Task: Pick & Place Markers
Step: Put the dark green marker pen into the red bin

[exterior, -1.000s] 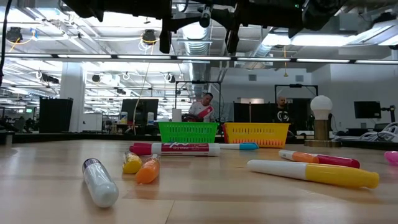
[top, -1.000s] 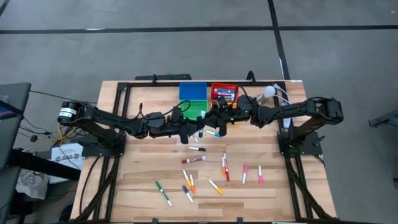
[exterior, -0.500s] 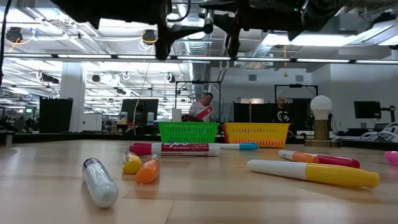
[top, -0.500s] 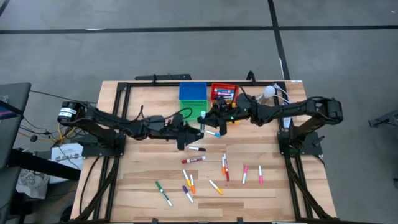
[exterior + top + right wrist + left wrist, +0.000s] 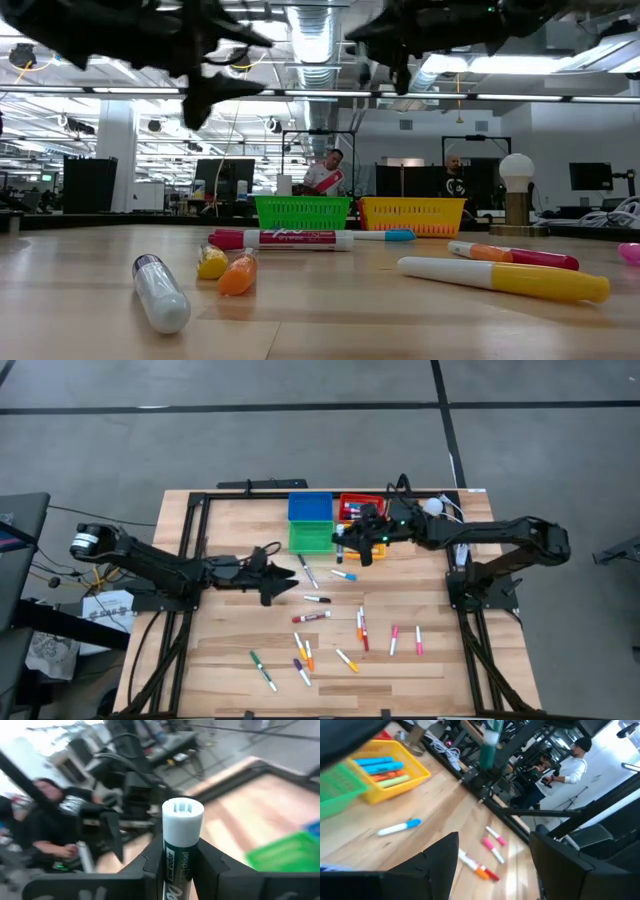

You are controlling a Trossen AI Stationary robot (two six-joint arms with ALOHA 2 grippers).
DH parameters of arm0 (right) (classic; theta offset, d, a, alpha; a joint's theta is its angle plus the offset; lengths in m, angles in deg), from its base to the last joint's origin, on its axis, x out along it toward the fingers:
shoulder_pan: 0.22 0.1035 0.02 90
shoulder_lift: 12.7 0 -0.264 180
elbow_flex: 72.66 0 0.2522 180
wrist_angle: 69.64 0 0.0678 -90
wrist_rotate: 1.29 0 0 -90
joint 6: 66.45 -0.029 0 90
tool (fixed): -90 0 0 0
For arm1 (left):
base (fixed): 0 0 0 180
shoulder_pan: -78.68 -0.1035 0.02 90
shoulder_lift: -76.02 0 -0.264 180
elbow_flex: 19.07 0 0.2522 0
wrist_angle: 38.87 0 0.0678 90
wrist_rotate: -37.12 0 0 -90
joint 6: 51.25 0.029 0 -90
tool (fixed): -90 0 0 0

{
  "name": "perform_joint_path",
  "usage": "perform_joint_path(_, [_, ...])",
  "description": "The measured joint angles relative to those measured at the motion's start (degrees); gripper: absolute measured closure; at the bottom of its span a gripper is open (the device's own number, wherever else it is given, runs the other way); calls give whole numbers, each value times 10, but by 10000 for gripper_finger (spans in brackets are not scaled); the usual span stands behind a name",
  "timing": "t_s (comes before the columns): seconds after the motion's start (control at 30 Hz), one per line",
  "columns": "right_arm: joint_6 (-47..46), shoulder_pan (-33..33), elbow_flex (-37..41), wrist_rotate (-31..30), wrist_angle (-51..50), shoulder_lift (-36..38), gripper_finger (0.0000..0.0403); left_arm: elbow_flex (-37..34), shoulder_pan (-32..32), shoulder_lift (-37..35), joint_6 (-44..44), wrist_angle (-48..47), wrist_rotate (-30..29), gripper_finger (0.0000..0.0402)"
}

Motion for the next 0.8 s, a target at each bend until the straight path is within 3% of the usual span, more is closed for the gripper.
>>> perform_joint_path(0.17, [51, -33, -15, -21, -133, 42, 344, -57, 14, -65, 45, -3, -5, 160])
perform_joint_path(0.4, [175, -65, -130, -87, -369, 31, 344, -92, 14, -111, 89, -5, -27, 158])
perform_joint_path(0.8, [302, -125, -281, -116, -535, -60, 344, -146, 14, -166, 113, -4, -37, 160])
